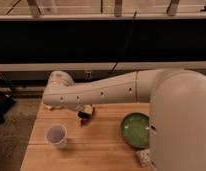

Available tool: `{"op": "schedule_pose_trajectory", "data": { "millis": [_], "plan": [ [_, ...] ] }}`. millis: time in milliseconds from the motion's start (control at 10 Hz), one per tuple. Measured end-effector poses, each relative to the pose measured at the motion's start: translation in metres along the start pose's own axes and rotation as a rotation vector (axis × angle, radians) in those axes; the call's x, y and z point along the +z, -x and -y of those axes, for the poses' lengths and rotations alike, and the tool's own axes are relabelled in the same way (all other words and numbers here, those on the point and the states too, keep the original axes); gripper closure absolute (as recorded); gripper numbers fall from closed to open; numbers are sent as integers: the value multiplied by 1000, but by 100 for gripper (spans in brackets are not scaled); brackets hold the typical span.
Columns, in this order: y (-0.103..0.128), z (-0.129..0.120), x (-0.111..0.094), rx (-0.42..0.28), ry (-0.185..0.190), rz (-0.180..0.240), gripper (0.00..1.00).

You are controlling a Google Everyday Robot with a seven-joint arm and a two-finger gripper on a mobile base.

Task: Place the eraser in the ceramic cup

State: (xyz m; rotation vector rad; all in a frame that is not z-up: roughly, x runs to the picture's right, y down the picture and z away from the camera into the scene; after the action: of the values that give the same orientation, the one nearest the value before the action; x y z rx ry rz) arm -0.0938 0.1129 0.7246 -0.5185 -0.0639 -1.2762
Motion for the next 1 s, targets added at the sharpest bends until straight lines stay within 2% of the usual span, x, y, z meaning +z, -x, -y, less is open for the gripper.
{"op": "schedule_pose_trajectory", "data": {
  "millis": [100, 200, 600, 700, 900, 1000],
  "plan": [
    [0, 0, -1, -5, -1, -7, 96],
    [-1, 0, 0, -3, -2, 3, 96],
    [18, 3, -20, -56, -23, 102, 96],
    [24, 4, -27, -74, -36, 123, 96],
    [38, 8, -39, -106, -65, 137, 96],
    [52, 12, -47, -134, -82, 153, 96]
  ]
}}
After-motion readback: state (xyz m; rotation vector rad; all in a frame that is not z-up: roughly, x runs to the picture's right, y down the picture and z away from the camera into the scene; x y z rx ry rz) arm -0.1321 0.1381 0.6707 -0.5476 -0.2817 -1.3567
